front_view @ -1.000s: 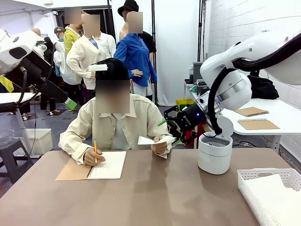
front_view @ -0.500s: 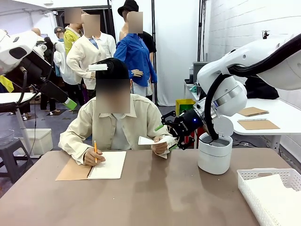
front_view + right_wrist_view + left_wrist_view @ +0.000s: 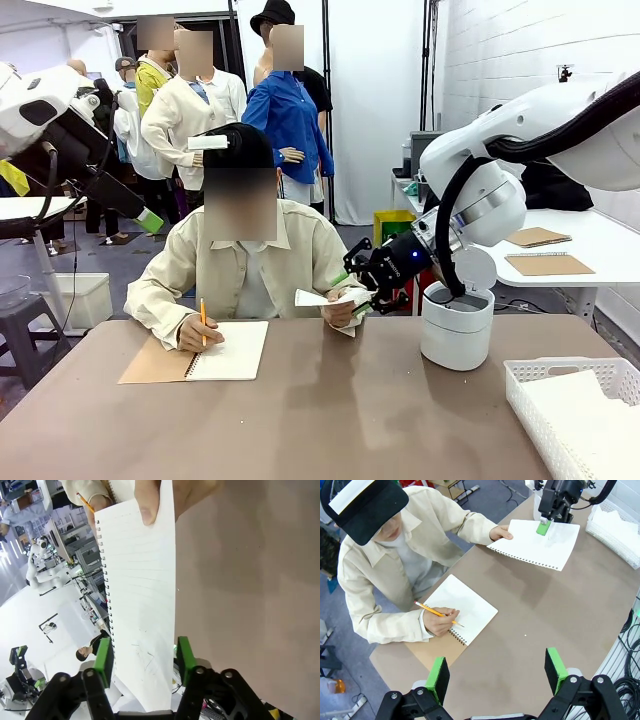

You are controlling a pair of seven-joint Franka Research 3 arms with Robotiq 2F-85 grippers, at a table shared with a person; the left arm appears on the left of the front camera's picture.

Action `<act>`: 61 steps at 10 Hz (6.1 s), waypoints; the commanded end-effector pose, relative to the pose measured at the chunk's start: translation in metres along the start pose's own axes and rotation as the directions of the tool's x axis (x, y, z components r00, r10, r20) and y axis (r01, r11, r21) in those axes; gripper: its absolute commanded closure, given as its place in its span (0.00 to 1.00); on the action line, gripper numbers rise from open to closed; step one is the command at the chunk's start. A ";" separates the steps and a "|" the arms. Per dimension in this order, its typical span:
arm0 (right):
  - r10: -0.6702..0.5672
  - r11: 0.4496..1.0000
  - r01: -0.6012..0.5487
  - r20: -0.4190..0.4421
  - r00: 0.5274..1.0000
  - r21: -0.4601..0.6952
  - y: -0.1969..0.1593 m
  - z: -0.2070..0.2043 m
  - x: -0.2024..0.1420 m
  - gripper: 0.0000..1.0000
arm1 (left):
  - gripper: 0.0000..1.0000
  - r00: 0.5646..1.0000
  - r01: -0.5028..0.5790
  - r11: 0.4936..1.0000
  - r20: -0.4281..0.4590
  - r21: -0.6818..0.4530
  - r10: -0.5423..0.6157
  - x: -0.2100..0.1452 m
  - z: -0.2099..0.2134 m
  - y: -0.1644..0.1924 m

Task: Sort the paper based on its condition.
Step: If a person hands you a paper, place it in the Organizing basket , and if it's crumpled, put it in the Trash can.

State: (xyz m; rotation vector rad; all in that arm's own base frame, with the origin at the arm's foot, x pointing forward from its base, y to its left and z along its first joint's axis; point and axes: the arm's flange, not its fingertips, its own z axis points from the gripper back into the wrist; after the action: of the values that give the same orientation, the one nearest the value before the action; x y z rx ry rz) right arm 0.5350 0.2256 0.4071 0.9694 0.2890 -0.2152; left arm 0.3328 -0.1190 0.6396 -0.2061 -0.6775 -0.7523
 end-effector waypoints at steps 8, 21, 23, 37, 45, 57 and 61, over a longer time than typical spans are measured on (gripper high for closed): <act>-0.027 1.000 0.028 -0.021 0.999 0.011 0.003 -0.001 0.002 1.00 | 0.00 1.000 -0.005 1.000 0.003 -0.007 0.005 -0.001 0.000 0.001; 0.463 0.835 -0.460 -0.065 0.884 -0.303 0.084 0.097 -0.144 1.00 | 0.00 1.000 -0.005 1.000 0.003 -0.007 0.005 -0.001 0.000 0.001; 0.572 0.745 -0.553 -0.069 0.817 -0.372 0.096 0.134 -0.176 1.00 | 0.00 1.000 -0.005 1.000 0.003 -0.007 0.005 -0.001 0.000 0.001; 0.670 0.321 -0.481 -0.163 0.724 -0.816 0.097 0.246 -0.195 1.00 | 0.00 1.000 -0.005 1.000 0.003 -0.007 0.005 -0.001 0.000 0.001; 0.630 0.418 -0.495 -0.150 0.762 -0.762 0.009 0.237 -0.230 1.00 | 0.00 1.000 -0.005 1.000 0.003 -0.007 0.005 -0.001 0.000 0.001; 0.399 0.637 -0.157 0.149 0.904 -0.755 -0.175 0.183 -0.225 1.00 | 0.00 1.000 -0.005 1.000 0.003 -0.007 0.005 -0.001 0.000 0.001; 0.399 0.608 -0.170 0.114 0.910 -0.775 -0.143 0.208 -0.219 1.00 | 0.00 1.000 -0.005 1.000 0.003 -0.007 0.005 -0.001 0.000 0.001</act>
State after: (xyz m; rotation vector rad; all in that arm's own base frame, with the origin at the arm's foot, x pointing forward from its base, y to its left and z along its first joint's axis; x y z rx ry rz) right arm 0.3182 -0.0162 0.4788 0.1296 -0.0655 0.0759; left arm 0.3328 -0.1190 0.6395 -0.2060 -0.6773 -0.7523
